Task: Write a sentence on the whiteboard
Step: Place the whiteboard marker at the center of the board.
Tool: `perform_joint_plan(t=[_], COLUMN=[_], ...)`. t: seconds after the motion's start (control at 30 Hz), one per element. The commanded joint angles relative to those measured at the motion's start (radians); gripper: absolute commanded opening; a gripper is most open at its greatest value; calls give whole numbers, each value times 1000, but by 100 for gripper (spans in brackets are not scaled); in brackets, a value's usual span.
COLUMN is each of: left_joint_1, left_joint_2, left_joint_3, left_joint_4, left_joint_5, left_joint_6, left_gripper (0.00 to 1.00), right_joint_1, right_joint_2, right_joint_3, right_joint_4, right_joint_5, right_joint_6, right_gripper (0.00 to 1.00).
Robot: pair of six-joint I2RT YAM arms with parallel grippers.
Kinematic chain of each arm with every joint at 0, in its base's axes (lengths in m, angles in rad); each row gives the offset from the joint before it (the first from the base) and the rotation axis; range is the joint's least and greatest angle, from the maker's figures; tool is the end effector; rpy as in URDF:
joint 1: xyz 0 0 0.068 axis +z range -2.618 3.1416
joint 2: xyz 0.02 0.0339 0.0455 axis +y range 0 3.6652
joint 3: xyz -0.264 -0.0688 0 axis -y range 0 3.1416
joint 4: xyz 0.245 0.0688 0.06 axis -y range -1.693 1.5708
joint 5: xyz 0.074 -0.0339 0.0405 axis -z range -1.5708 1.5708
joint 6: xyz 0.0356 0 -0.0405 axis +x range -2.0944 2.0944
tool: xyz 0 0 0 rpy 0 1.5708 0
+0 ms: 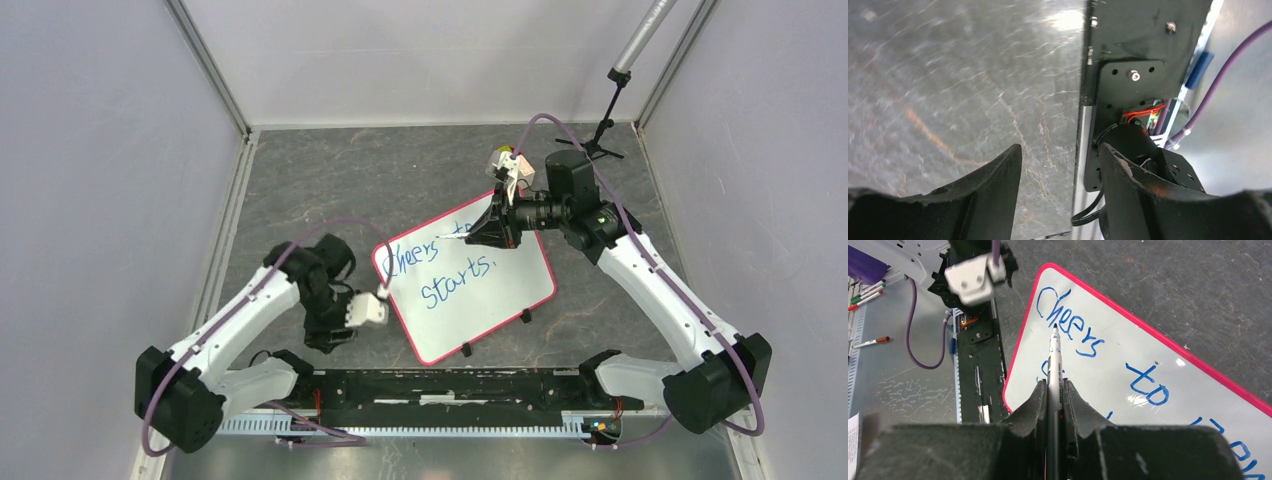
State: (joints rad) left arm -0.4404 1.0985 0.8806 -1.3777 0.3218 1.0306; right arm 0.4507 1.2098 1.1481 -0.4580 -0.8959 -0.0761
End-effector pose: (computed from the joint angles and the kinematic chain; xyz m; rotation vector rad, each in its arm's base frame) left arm 0.1303 -0.0739 0.2465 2.0310 2.2536 -0.4820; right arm 0.2206 0.1376 0.3575 -1.0568 1.7825 1.1580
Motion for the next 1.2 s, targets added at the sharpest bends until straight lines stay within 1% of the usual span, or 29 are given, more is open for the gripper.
perform_joint_plan(t=[0.0,0.03,0.23,0.33,0.4,0.57,0.63,0.67,0.7,0.77,0.8,0.83,0.87,0.97,1.07,1.17], left_joint_1=[-225,-296,-618,-722,-811,-961,-1007,-1014,-1012,-980,-939,-883,-797,-589,-447,-334], left_joint_2=[-85,-94,-93,-50,-15,32,43,56,65,67,67,75,90,136,102,48], left_joint_3=[-87,-98,-142,-143,-133,-122,-129,-128,-118,-90,-55,-13,49,211,285,294], left_joint_4=[56,68,136,149,145,141,156,179,201,237,262,282,286,264,262,265], left_joint_5=[-87,-91,-139,-132,-122,-100,-130,-173,-202,-185,-171,-128,-75,61,161,227], left_joint_6=[-33,-64,-169,-192,-206,-219,-216,-231,-248,-283,-315,-355,-382,-454,-510,-541], left_gripper=[63,63,58,54,51,53,54,53,51,51,51,51,51,52,53,53], right_joint_1=[-12,-13,-20,-25,-27,-33,-36,-38,-40,-63,-83,-125,-176,-333,-439,-574], right_joint_2=[-15,-12,-10,-13,-15,-27,-30,-31,-34,-39,-36,-29,-18,10,31,22], right_joint_3=[16,20,24,24,24,9,2,2,1,7,19,39,52,67,47,-34], right_joint_4=[7,6,11,7,3,-7,-12,-15,-17,-24,-39,-60,-80,-110,-166,-161], right_joint_5=[12,12,20,26,29,40,44,48,56,103,133,149,157,172,217,218], right_joint_6=[-9,-7,-2,-6,-8,-22,-27,-32,-34,-43,-54,-70,-84,-145,-220,-238], right_gripper=[0,0,0,0,0,0,0,0,0,0,0,0,0,0,0,0])
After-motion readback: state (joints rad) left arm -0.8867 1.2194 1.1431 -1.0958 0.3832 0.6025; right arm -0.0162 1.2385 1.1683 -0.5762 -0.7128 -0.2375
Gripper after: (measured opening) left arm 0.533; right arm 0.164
